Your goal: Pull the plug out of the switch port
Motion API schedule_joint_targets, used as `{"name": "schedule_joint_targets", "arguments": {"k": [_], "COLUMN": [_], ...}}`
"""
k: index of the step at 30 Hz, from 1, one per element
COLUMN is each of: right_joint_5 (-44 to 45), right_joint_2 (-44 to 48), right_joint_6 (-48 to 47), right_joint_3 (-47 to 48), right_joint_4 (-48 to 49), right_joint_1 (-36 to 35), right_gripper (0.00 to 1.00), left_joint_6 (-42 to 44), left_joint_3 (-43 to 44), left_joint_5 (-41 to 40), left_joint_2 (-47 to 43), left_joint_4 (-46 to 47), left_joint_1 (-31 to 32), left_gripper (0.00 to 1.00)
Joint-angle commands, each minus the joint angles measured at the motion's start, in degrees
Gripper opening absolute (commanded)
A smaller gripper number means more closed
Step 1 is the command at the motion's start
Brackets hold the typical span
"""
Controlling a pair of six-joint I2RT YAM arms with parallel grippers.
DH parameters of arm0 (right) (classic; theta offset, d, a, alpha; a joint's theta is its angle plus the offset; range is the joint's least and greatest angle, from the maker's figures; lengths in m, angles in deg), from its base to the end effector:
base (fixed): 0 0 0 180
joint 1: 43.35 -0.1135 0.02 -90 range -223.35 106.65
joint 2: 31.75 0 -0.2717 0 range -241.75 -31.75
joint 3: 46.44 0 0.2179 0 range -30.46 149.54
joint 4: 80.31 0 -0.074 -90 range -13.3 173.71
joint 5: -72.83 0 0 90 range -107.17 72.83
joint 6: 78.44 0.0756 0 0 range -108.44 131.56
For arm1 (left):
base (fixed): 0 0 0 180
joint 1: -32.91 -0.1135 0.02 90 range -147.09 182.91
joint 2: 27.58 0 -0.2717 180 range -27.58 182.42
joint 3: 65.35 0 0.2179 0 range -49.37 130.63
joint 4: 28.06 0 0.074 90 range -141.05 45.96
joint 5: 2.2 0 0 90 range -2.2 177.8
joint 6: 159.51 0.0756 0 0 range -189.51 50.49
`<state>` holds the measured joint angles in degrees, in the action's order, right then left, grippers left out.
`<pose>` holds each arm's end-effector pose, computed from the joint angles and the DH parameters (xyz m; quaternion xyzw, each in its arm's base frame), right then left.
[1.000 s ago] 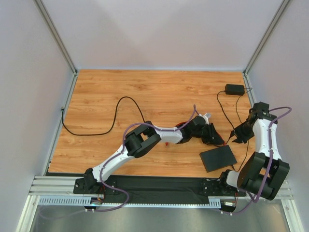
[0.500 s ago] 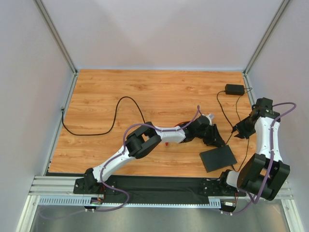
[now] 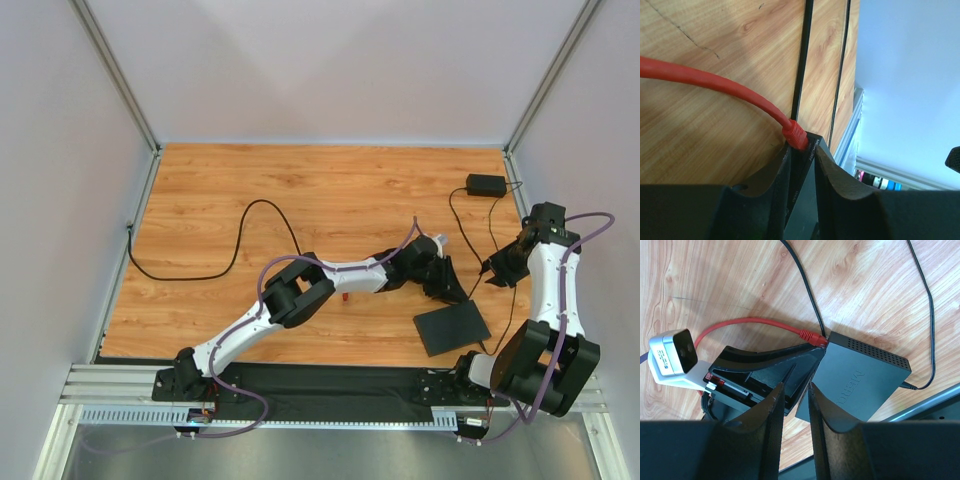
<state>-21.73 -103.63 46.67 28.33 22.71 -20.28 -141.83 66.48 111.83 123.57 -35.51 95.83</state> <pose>0.1809 -0.0705 0.2391 0.4763 0.8674 0.0537 0.1334 0.2418 -0.5405 0.1081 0.0405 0.8391 -0.5416 0.0313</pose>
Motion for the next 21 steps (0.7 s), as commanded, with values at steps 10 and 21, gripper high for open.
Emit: {"name": "schedule_joint_targets", "arguments": {"k": [10,21], "right_joint_5": [-0.45,2.98], "right_joint_2": [-0.02,-2.39], "right_joint_6": [1.45,2.5], "right_joint_3": [0.19,-6.91], "right_joint_4": [1.31,6.83], "right_joint_1": [0.22,5.04], "right_gripper": [0.28,0.28], "left_joint_6": [1.04,7.34], "left_joint_3": [1.39,0.51], "left_joint_5": [2.86,3.39], "left_joint_2": [1.69,-0.42], "left_joint_4": [1.48,-1.31], "left_joint_1": [-1.04,-1.65], "left_gripper": [0.21,0.36]}}
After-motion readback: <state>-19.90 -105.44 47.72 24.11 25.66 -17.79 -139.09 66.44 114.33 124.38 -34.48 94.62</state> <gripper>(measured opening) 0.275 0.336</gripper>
